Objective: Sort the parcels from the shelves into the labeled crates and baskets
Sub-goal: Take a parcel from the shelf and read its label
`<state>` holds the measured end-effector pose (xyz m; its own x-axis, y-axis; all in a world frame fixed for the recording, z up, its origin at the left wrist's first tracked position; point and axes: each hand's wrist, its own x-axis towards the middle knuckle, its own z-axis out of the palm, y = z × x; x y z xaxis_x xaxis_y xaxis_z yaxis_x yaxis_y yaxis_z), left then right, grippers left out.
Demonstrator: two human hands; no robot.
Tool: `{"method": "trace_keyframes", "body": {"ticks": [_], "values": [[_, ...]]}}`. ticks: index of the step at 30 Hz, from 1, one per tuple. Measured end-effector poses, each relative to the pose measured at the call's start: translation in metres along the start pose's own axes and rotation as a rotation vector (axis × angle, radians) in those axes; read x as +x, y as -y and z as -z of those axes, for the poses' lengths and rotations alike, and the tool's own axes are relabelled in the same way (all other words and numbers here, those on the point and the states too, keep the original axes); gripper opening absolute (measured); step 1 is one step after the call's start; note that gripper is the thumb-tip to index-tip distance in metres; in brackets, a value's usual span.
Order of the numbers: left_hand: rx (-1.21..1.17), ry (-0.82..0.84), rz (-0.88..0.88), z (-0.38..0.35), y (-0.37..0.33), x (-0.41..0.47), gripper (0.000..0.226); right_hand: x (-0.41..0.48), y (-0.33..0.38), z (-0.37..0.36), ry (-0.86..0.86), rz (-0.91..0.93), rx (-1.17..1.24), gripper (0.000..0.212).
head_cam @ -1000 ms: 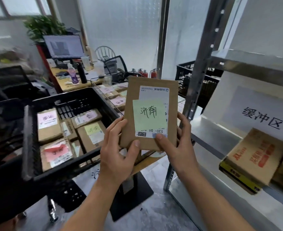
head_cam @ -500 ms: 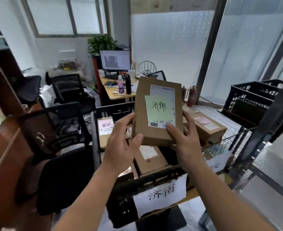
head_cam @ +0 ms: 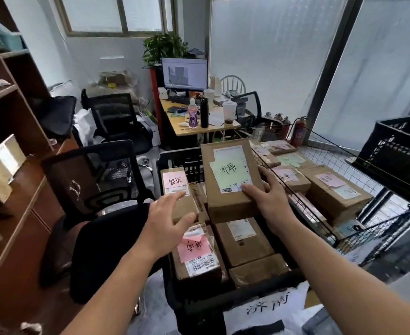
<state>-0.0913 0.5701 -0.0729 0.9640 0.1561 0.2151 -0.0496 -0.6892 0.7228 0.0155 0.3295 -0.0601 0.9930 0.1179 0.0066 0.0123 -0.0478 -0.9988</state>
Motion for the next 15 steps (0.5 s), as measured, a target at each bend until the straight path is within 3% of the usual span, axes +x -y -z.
{"method": "trace_keyframes", "body": {"ticks": [6,10,15], "values": [[0.091,0.046,0.021,0.002,0.019,0.021,0.067,0.059,-0.006,0.012,0.142,-0.144,-0.191,0.068],[0.115,0.034,0.065,0.001,0.025,0.04,0.071,0.103,-0.004,0.016,0.337,-0.302,-0.425,0.06],[0.116,0.027,0.118,-0.001,0.035,0.062,0.07,0.15,0.01,0.019,0.515,-0.376,-0.488,0.056]]}}
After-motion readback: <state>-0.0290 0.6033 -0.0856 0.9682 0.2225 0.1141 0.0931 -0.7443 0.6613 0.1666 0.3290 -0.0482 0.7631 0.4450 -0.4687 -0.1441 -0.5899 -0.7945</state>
